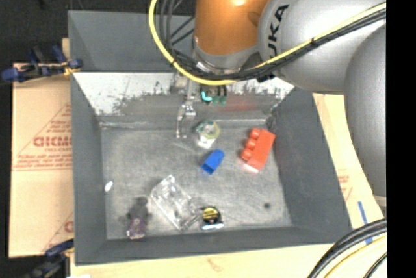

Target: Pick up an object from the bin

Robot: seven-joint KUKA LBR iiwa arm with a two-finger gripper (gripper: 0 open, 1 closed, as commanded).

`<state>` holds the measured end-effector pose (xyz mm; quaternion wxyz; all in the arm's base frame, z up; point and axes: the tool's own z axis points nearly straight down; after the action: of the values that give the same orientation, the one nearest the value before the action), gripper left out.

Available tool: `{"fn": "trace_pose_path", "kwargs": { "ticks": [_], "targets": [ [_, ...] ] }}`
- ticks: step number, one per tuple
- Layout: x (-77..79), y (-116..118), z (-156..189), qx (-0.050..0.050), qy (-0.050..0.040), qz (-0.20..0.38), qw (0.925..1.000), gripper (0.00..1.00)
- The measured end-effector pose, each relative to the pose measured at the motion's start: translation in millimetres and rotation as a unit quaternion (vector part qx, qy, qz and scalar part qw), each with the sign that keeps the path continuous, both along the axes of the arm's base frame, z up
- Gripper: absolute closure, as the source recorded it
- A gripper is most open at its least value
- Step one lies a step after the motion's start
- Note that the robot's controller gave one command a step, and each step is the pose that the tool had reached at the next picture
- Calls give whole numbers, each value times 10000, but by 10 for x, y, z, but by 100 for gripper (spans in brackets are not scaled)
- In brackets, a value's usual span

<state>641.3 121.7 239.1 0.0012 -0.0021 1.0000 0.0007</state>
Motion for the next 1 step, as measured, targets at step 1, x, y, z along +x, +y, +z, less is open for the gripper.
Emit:
{"fn": "trace_pose_path", "kwargs": {
  "ticks": [1],
  "targets": [
    [-185,-729,-1101,-22,36,51,10000,0]
  ]
}}
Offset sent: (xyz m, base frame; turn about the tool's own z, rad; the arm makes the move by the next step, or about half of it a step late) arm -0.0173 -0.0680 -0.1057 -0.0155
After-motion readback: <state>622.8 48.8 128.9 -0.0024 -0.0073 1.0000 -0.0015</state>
